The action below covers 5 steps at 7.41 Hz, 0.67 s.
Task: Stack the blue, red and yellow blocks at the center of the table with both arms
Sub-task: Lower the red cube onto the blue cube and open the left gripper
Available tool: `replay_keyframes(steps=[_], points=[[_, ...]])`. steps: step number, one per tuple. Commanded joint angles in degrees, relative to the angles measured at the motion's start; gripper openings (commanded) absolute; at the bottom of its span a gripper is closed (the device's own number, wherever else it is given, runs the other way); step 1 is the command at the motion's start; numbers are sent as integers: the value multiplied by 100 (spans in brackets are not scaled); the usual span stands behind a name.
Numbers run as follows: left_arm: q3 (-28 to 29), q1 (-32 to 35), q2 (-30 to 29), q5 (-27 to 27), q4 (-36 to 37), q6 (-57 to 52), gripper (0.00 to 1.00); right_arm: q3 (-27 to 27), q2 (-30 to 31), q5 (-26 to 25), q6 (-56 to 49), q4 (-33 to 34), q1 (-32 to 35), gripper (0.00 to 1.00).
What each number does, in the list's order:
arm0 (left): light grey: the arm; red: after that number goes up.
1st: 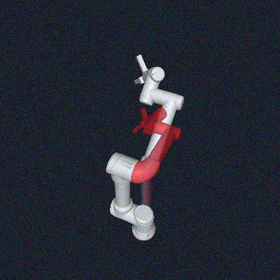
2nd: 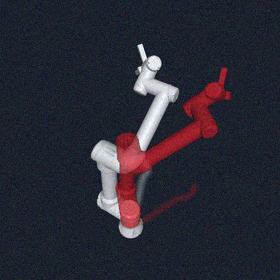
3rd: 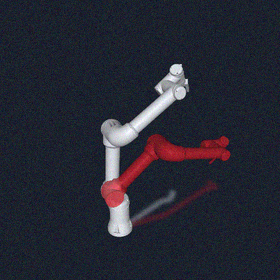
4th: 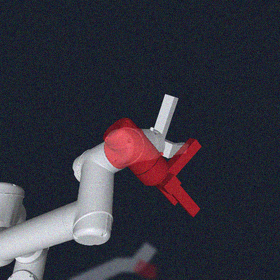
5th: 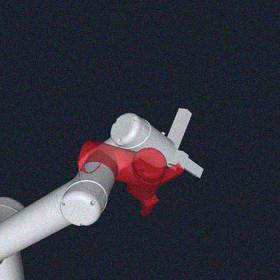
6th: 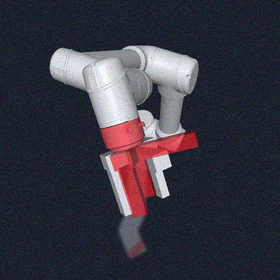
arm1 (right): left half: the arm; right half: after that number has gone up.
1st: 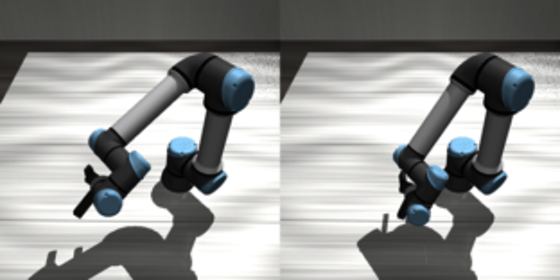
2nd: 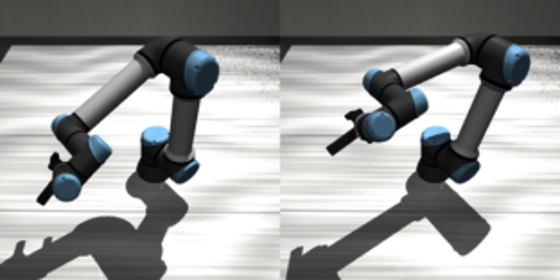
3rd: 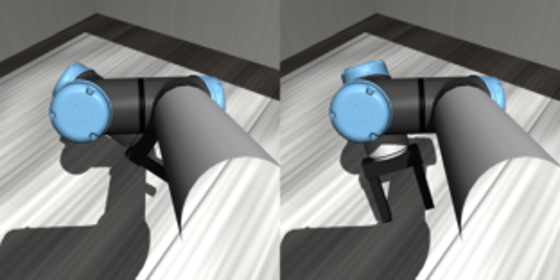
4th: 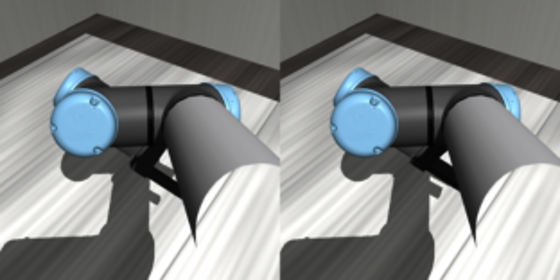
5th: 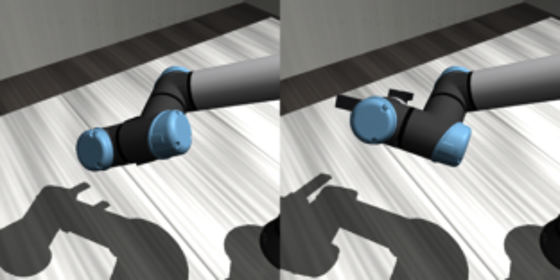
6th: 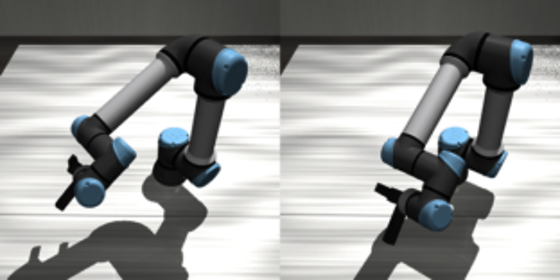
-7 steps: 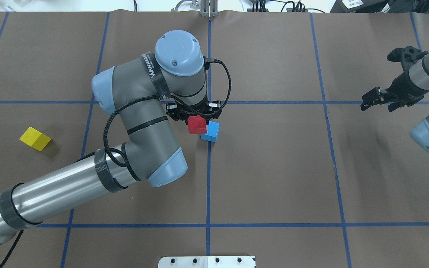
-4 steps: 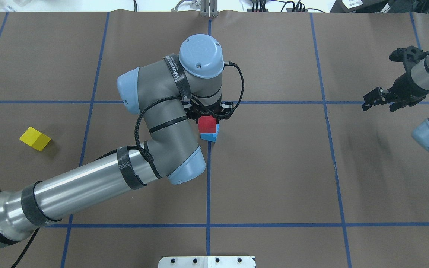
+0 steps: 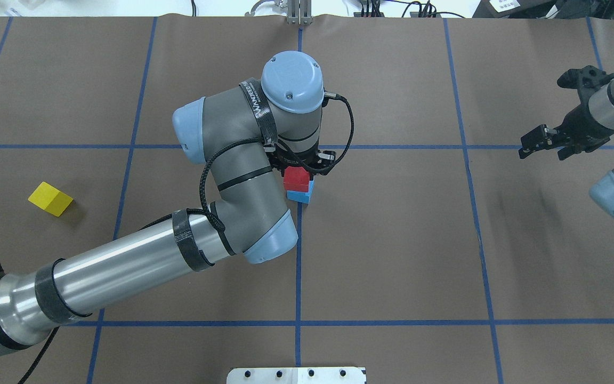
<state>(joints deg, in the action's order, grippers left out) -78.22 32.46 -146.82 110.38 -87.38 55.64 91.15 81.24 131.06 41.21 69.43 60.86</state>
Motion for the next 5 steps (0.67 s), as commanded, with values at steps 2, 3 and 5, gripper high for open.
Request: replay_keyframes(steps=[2,3,5], points=[[131,-47,-100,1,-7,-167,0,-1,-3,-2,1,0,-4,100],[132,-47,-101,1,-7,-167,0,-1,-3,-2,1,0,-4,100],[210,-47,-127,1,-7,-159,0,-9,-3,-2,1,0,-4,100]])
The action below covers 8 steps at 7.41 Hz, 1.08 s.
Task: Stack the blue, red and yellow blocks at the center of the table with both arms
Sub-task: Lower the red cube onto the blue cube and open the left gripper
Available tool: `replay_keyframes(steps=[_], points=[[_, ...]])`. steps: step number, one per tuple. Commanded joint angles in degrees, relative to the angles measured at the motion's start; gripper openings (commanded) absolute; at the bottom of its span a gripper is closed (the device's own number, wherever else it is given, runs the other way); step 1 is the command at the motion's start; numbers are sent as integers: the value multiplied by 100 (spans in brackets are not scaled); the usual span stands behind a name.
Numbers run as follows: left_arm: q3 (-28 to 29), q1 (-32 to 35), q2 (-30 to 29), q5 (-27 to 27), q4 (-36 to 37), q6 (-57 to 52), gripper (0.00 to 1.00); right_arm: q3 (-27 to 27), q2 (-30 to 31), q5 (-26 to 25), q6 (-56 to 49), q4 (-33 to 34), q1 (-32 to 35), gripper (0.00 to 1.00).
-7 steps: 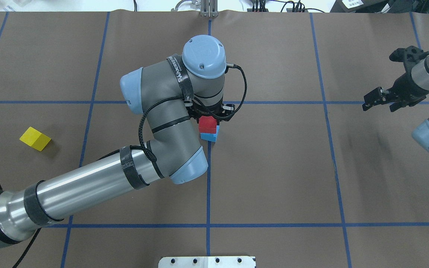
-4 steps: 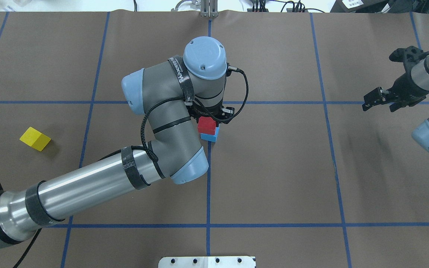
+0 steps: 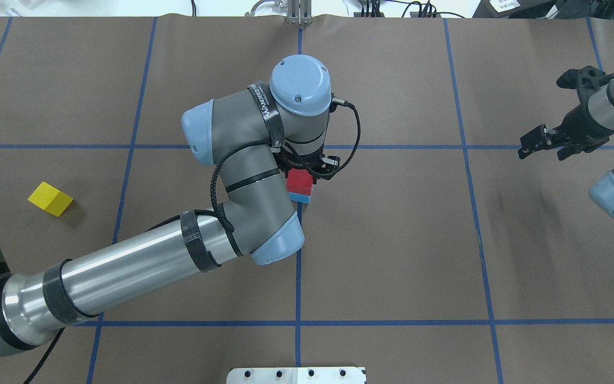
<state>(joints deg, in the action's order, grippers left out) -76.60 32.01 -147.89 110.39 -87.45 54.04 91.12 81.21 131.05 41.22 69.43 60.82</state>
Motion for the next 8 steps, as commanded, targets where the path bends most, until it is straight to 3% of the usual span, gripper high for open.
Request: replay_keyframes(steps=[1,8], points=[[66,-2,-20,0,0,2,0,3,0,0,0,0,0,100],[216,7,-55,-9,-123,10,0,-6,0,0,0,0,0,100]])
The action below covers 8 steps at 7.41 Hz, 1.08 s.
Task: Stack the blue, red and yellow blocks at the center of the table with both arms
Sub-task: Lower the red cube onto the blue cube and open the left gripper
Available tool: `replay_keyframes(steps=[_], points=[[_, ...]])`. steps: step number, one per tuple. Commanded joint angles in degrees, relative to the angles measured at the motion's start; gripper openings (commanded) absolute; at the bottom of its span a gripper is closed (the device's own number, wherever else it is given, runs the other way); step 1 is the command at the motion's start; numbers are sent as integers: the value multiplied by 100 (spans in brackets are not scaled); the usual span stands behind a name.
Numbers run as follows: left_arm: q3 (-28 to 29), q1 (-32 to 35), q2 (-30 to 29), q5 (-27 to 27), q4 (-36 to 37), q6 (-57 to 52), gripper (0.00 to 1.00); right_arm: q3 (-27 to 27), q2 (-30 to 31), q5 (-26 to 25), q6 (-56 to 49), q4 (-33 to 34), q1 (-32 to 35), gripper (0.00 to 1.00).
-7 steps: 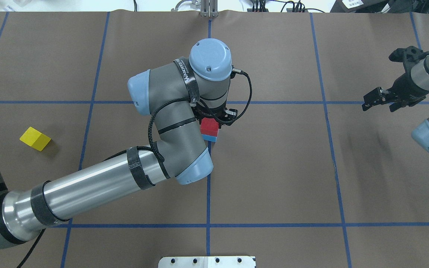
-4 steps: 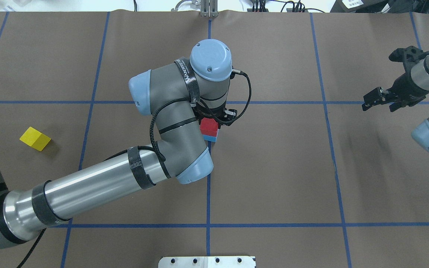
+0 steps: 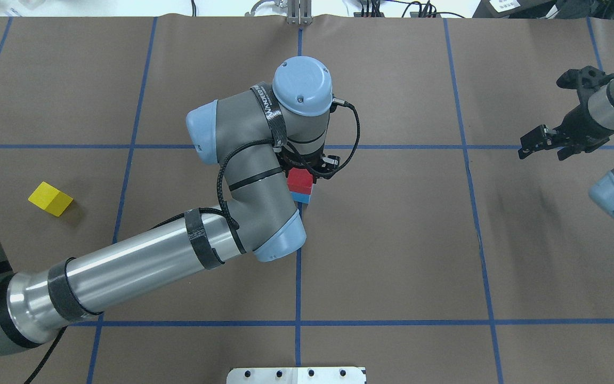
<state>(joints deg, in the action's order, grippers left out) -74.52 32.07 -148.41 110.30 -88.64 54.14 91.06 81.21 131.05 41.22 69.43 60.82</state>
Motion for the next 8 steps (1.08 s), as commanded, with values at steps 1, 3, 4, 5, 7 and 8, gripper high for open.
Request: replay_keyframes(steps=[1,3,4,5,7,8], points=[[8,1,-4,0,-13,0,0,-1,0,0,0,0,0,100],[8,1,-4,-9,-13,0,0,-1,0,0,0,0,0,100],[16,1,-4,-78,-21,0,0,-1,-9,0,9,0,0,100],[95,-8,-4,-79,-126,9,0,-9,-9,0,0,0,0,100],[113,1,-4,-79,-197,26,0,-36,-18,0,0,0,-9,100],[113,-8,-13,-79,-197,44,0,-45,-26,0,0,0,-9,100]])
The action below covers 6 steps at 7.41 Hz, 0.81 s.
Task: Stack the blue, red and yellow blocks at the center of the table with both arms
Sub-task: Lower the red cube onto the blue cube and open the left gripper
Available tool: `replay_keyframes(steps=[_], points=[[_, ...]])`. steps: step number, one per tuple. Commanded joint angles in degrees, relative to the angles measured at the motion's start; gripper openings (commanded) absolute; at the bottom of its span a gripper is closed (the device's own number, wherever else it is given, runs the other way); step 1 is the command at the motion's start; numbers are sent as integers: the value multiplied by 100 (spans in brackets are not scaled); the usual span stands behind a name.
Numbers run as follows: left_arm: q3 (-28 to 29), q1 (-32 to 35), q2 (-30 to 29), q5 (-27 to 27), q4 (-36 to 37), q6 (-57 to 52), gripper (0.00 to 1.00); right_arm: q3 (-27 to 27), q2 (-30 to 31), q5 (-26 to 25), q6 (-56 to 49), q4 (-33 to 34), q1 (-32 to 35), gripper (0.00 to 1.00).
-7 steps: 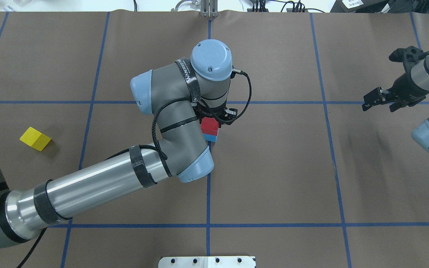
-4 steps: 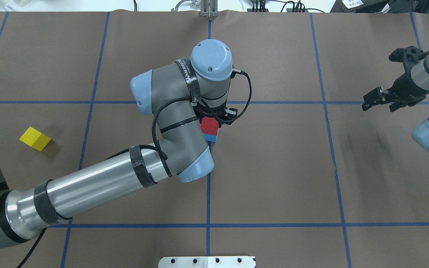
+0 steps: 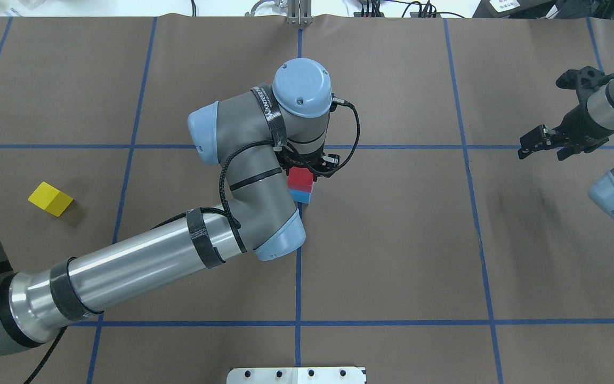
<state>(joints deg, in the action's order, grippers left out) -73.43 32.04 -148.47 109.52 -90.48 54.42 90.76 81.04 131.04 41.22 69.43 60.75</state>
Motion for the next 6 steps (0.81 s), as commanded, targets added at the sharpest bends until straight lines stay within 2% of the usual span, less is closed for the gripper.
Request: replay_keyframes(steps=[1,6], points=[[-5,3,-6,-1,-4,7,0,-23,-18,0,0,0,-2,100],[-101,4,55,16,66,7,0,-41,-44,0,17,0,-2,100]])
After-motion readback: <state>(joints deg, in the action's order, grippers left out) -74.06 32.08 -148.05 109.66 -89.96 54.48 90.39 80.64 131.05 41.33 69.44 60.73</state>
